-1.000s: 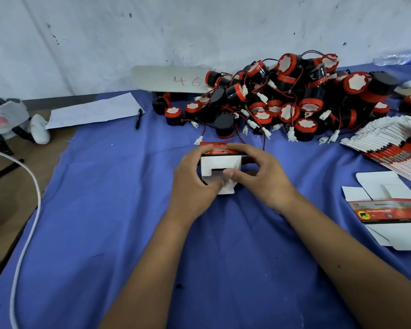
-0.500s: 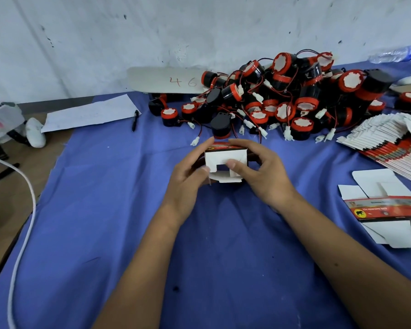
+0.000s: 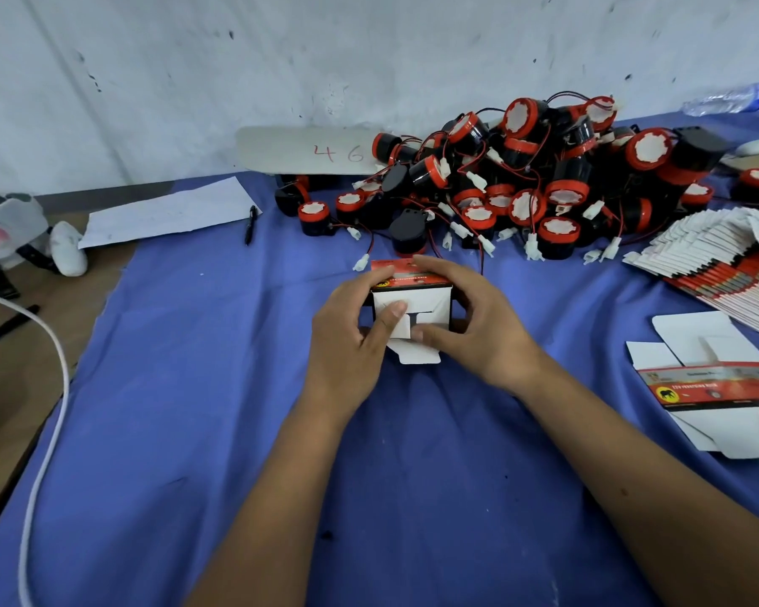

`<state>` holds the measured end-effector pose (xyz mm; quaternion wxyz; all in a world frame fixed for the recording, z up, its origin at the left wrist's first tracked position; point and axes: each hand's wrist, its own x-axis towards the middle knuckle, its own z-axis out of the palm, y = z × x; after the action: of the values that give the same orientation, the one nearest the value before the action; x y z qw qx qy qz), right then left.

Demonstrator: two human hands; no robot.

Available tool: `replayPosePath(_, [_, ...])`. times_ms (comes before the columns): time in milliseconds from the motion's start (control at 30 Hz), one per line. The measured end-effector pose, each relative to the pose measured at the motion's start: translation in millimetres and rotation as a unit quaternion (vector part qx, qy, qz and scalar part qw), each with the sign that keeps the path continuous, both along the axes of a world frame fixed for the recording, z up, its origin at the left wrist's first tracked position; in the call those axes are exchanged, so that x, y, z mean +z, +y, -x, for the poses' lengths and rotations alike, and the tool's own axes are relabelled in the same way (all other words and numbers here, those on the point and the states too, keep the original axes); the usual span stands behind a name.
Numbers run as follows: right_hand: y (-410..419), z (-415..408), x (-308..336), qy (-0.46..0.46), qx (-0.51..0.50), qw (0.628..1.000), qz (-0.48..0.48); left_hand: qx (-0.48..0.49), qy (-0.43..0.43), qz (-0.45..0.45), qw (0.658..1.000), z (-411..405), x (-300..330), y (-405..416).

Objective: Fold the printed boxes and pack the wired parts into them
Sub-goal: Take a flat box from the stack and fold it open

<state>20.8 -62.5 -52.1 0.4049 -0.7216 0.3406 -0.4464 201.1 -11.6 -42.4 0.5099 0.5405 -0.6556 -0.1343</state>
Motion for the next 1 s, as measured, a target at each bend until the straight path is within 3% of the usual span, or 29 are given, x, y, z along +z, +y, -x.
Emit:
replayPosePath(200, [8.8,-6.0,6.2,-0.115,0.082,0.988,-0.065,0.090,0.070,0.014,0.993,-1.7,-0.4,-1.1])
replayPosePath(400, [7.0,-11.3,5.2,-0.131,0.012,0.991,-0.037,0.086,0.113,-0.014,0.990,8.1,-1.0,0.9])
replayPosePath(567, [8.3,-12.2,7.0,-0.121,-0.030,0.992,0.001,0.098,0.106,-0.026,0.989,15.0,-0.4,1.2])
replayPosePath(733, [11.4,-11.4,6.4,-0.071,-0.036,0.996,0.027,0.075,0.168,-0.059,0.981,13.5,3.3,3.1])
replayPosePath(900, [18.9,-13.6,12.7,0.013,-0.035,0.987,0.158,0.040,0.134,-0.068,0.988,4.5,8.1,5.9])
replayPosePath(1000, [19.1,-14.7,14.1,0.034,-0.025,0.982,0.186,0.007,0.147,-0.096,0.984,-3.5,8.7,4.6])
